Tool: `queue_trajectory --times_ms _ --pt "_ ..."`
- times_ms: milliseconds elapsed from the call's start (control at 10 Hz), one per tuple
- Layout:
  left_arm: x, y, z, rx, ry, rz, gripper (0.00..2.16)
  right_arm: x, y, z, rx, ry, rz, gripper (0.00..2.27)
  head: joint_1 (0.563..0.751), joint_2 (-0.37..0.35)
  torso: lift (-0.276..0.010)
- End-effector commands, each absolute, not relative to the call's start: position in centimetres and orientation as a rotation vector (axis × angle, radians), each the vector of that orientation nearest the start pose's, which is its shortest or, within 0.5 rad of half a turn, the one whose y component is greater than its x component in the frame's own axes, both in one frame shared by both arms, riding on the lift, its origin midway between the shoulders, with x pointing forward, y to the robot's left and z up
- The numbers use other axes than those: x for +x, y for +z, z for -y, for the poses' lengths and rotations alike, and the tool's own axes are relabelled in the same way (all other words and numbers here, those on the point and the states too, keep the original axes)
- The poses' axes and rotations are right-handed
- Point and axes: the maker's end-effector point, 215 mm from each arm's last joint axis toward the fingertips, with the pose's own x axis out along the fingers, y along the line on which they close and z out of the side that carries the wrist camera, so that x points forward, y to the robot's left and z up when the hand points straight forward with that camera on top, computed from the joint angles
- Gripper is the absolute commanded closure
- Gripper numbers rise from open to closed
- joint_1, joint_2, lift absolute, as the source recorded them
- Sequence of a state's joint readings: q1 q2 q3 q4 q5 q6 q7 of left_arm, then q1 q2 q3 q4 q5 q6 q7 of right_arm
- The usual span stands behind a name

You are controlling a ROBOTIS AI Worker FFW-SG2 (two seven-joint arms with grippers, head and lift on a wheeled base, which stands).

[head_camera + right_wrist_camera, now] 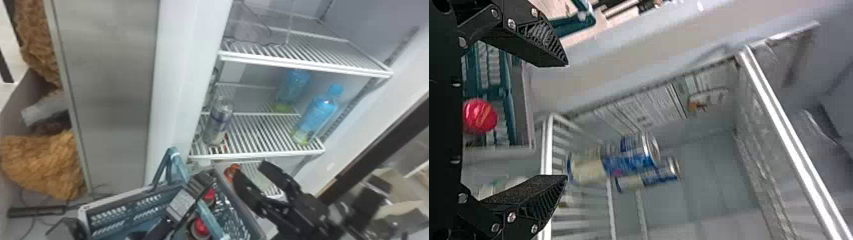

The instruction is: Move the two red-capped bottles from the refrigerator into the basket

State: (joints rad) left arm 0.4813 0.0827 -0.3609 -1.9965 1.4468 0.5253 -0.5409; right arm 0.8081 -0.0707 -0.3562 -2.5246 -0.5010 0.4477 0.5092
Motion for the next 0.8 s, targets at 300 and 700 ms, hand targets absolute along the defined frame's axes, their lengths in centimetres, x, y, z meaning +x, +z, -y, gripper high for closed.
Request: queue_trajectory --times_ms 300,700 --pt "30.4 -24.5 6.9 -1.644 -1.053 -0.335 1.2 30.5 -27.0 29.1 0.17 0.301 -0.14 0.23 0.695 -0.35 0.0" --pt "30.8 -24.5 6.3 -1.648 -1.033 -0.313 1.2 28.9 -26.0 30.8 0.134 0.258 -0.091 0.23 0.695 -0.35 0.0"
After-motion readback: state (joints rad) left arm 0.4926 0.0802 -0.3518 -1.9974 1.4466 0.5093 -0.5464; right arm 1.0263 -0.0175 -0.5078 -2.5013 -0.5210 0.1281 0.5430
